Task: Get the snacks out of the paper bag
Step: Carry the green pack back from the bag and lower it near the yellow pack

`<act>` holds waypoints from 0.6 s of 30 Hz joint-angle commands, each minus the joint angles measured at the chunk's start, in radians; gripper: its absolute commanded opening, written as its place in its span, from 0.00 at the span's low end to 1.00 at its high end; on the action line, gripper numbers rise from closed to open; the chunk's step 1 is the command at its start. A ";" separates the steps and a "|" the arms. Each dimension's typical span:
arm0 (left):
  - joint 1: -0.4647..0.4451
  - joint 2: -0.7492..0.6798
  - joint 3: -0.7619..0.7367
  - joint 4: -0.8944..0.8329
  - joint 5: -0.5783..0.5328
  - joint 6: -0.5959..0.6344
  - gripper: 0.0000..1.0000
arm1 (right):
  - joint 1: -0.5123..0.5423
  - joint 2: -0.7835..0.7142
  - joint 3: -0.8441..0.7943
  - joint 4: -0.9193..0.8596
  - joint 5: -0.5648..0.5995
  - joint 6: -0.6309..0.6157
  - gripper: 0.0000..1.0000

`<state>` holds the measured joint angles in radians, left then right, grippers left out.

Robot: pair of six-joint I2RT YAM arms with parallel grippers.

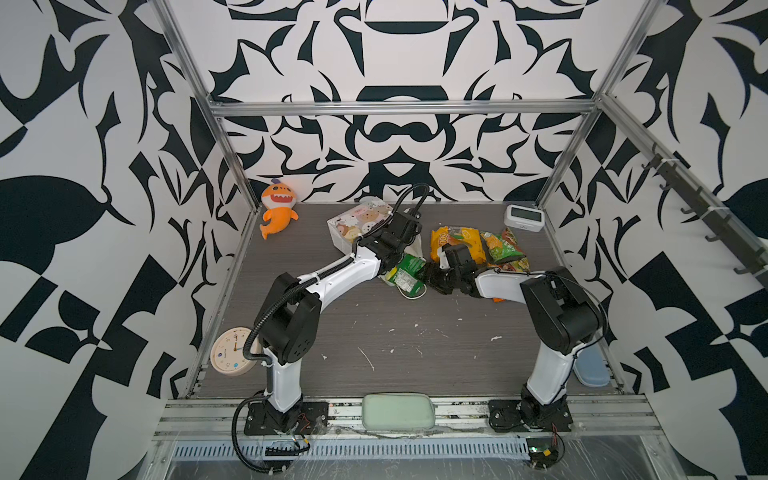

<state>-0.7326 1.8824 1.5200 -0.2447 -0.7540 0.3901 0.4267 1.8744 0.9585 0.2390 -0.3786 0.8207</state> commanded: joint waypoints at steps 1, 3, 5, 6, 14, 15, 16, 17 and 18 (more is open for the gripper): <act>0.001 -0.012 0.019 0.026 -0.003 -0.013 0.05 | -0.003 0.013 0.042 0.183 -0.049 0.021 0.51; 0.001 -0.013 0.019 0.025 -0.001 -0.014 0.05 | -0.005 0.028 0.052 0.220 -0.062 0.034 0.41; -0.001 -0.011 0.021 0.025 0.000 -0.014 0.05 | -0.004 0.031 0.055 0.261 -0.064 0.058 0.29; -0.001 -0.010 0.020 0.024 0.001 -0.015 0.05 | -0.003 0.030 0.058 0.268 -0.063 0.065 0.25; -0.001 -0.003 0.023 0.025 -0.002 -0.012 0.05 | 0.000 -0.085 0.064 0.181 -0.046 0.053 0.00; -0.001 -0.004 0.022 0.027 -0.003 -0.011 0.05 | 0.000 -0.105 0.065 0.158 -0.041 0.049 0.00; -0.001 -0.003 0.023 0.027 -0.001 -0.013 0.05 | 0.000 -0.128 0.065 0.131 -0.035 0.042 0.00; 0.000 -0.002 0.023 0.027 -0.001 -0.013 0.05 | 0.000 -0.151 0.062 0.111 -0.031 0.042 0.00; -0.001 -0.002 0.023 0.027 -0.001 -0.013 0.05 | 0.000 -0.170 0.060 0.100 -0.030 0.040 0.00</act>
<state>-0.7326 1.8824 1.5200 -0.2436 -0.7509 0.3901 0.4252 1.7939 0.9882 0.3561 -0.4202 0.8833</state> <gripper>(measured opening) 0.054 0.048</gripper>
